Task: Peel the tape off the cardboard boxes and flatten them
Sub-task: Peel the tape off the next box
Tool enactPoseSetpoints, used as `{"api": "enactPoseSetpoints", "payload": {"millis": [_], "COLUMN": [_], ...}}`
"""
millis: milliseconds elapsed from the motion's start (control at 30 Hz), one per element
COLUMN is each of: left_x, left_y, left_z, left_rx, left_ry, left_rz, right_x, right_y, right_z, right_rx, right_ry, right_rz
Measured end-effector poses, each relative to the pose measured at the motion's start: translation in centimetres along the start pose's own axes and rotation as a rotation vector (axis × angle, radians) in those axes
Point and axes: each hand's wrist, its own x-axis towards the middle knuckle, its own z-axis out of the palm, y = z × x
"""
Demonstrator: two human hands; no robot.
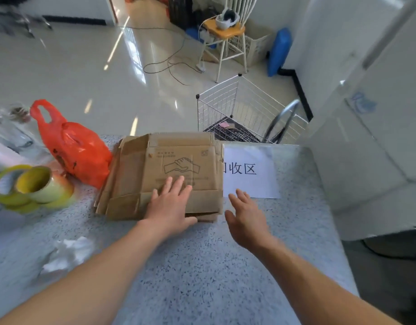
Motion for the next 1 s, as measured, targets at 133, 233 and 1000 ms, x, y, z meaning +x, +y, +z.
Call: {"api": "enactPoseSetpoints", "payload": {"millis": [133,233,1000], "left_x": [-2.4,-5.0,-23.9], "left_y": [10.0,18.9,78.9], "left_z": [-1.5,-2.4,3.3], "left_rx": [0.018,0.058,0.238], "left_ry": [0.079,0.093,0.075], "left_rz": [0.161,0.294,1.261], "right_x": [-6.3,-12.8,-60.4], "right_y": [5.7,11.3,47.6], "right_z": [-5.4,-10.0,-27.2], "right_rx": [-0.037,-0.101,-0.073], "right_ry": [0.117,0.165,0.720], "right_rz": [0.037,0.084,1.041]}}
